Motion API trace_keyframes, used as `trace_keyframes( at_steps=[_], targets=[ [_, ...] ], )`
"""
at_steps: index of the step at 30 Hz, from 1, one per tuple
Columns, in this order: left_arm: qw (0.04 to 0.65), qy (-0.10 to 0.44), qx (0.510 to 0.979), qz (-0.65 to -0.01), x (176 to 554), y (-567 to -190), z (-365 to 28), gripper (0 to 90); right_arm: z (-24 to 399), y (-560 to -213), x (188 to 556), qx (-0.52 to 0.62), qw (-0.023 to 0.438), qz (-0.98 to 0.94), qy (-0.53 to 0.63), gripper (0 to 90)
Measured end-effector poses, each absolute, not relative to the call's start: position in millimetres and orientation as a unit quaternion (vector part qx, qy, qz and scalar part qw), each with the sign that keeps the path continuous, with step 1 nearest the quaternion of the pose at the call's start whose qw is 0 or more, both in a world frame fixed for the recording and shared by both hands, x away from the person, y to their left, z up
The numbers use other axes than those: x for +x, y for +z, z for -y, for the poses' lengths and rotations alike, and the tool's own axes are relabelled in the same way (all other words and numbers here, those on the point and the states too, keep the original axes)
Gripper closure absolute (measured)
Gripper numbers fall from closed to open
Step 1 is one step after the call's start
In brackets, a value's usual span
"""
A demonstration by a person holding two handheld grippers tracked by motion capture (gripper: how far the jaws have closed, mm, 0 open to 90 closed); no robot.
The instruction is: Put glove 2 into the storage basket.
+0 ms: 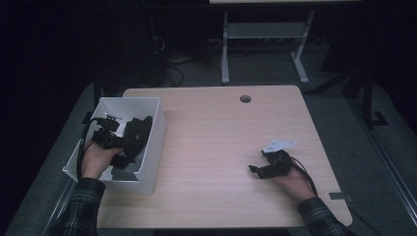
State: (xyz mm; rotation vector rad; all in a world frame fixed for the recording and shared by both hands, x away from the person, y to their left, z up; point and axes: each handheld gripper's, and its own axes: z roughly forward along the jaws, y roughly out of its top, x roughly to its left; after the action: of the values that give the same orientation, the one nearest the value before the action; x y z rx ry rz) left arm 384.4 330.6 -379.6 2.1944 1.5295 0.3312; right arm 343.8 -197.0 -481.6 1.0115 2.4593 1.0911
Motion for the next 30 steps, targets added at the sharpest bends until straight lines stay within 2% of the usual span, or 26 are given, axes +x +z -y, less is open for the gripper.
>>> trace_keyframes(
  at_steps=[4,15,19,30],
  targets=[
    [0.228,0.120,0.792,-0.554,383.4,-380.7,-334.0,59.6,197.0,-481.6,343.8,0.349,0.133,-0.848,0.376,18.6],
    [0.255,0.143,0.785,-0.547,383.5,-364.7,-334.7,28.1,196.7,-481.4,343.6,0.351,0.132,-0.847,0.376,18.6],
    [0.270,0.152,0.786,-0.535,383.3,-353.8,-333.8,23.0,196.6,-481.4,343.6,0.352,0.132,-0.847,0.376,18.6],
    [0.308,0.162,0.801,-0.487,382.0,-321.6,-311.9,20.8,196.9,-481.6,343.8,0.349,0.133,-0.848,0.376,18.6]
  ],
)
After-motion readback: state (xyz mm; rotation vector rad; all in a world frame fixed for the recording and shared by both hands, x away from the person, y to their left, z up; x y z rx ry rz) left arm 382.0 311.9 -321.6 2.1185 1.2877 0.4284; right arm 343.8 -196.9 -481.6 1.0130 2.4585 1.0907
